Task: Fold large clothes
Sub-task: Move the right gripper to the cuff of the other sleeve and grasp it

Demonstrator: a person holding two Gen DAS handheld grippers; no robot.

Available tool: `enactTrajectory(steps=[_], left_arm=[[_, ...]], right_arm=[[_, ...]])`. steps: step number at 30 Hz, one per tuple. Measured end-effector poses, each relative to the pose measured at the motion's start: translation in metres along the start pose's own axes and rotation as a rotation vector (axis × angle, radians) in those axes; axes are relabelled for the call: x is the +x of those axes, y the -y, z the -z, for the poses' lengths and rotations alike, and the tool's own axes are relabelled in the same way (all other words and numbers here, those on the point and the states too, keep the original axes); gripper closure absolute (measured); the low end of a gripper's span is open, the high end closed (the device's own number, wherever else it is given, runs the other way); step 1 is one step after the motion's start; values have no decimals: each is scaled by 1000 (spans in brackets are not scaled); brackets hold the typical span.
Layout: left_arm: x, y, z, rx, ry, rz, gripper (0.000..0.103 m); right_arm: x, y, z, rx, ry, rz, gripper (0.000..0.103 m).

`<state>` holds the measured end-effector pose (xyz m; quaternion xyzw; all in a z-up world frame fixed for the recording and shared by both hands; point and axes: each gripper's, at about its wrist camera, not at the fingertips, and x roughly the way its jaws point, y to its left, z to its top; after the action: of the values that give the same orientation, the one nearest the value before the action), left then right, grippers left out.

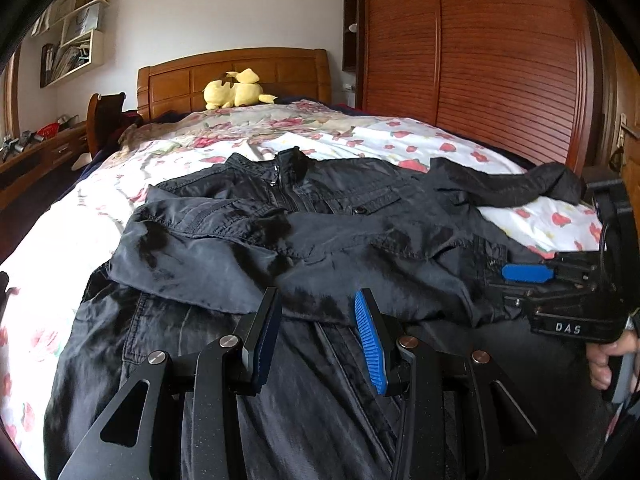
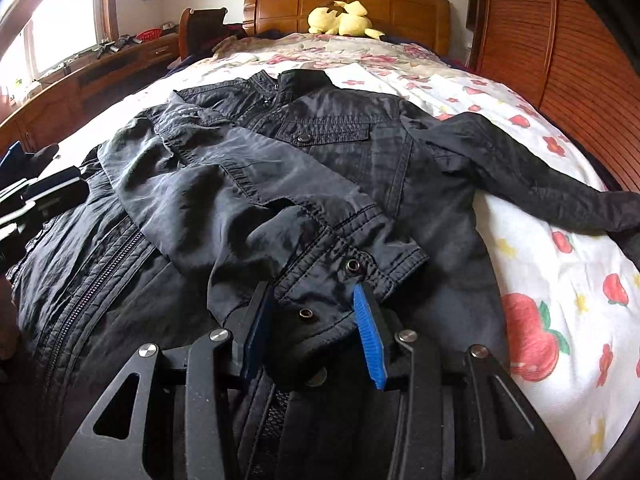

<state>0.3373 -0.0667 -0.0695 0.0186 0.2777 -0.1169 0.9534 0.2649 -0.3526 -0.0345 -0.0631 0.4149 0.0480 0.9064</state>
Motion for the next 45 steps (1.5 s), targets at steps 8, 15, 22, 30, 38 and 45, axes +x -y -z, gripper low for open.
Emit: enactTrajectory(steps=[8,15,22,30,38,45], left_arm=[[-1,3,4,17,21,11,63],[1,0,6,-7,24,19,63],[2,-4,6,-40,23,25,63],[1,-3,6,-47,24,15,63],[-6,-3,4,-48,43,26,63],[-19,-4,2,-45,27,48,63]], right_arm=[[-10,3,-2,20,31,2,60],[-56,23,-15,81,144,21,59],[-77,64,-49,56,198,103,23],[-48,147,-66,136,93,215,23],[-11,224,-60,323,-13,253,23],[1,259,-49,486,-54,248,23]])
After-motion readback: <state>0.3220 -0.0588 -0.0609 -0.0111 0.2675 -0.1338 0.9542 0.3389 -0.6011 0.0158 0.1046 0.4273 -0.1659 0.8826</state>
